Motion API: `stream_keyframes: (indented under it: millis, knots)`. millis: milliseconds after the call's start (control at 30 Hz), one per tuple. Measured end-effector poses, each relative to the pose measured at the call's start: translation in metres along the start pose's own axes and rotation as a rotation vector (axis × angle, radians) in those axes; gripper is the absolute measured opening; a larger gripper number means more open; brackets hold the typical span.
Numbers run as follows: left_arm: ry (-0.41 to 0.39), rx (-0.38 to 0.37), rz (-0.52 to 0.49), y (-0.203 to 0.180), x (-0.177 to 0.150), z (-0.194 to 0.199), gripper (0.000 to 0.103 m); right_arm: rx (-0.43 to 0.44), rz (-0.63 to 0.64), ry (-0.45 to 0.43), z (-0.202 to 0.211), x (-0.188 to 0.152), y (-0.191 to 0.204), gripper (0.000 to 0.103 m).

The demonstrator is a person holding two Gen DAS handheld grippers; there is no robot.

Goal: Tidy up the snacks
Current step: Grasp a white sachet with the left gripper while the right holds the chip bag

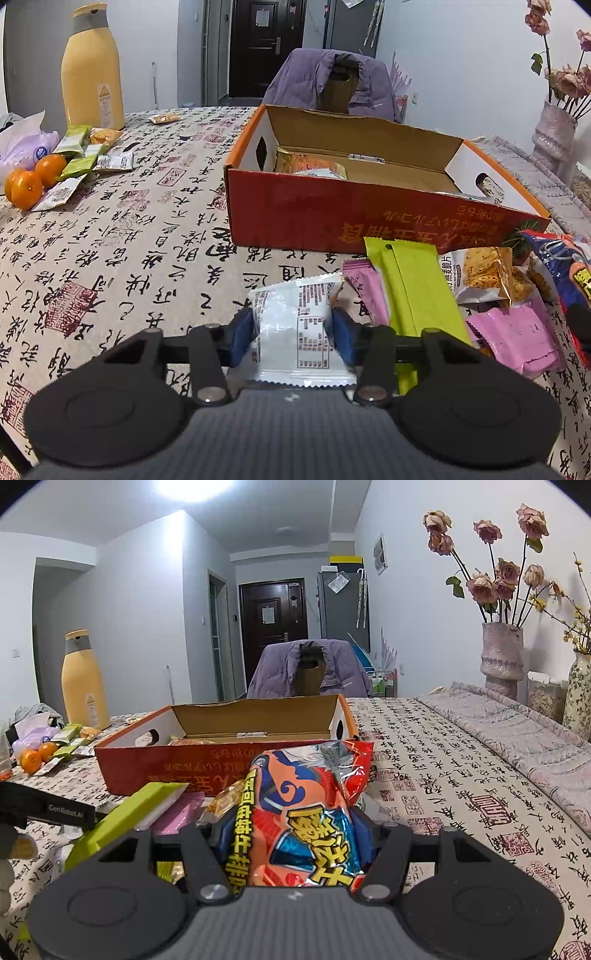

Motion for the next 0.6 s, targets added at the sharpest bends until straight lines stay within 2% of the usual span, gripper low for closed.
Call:
stream_keyframes:
  millis: [333, 600]
  knots:
    - [-0.061, -0.025, -0.016, -0.004, 0.005, 0.013, 0.044, 0.014, -0.002, -0.006, 0.000, -0.001, 0.000, 0.060]
    - [-0.162, -0.037, -0.053, -0.007, 0.023, 0.037, 0.044, 0.024, 0.020, -0.038, 0.004, 0.008, 0.006, 0.060]
Point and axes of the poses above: each gripper's, at about its wrist camera, not at the fingertips, and z roughly against the way its jaws point, y to its left, x to its top, the point moved 10 cm from there along -z, roughly the way its jaws point, and after that the axes turned 5 degrees about x, right-handed, at the moved point
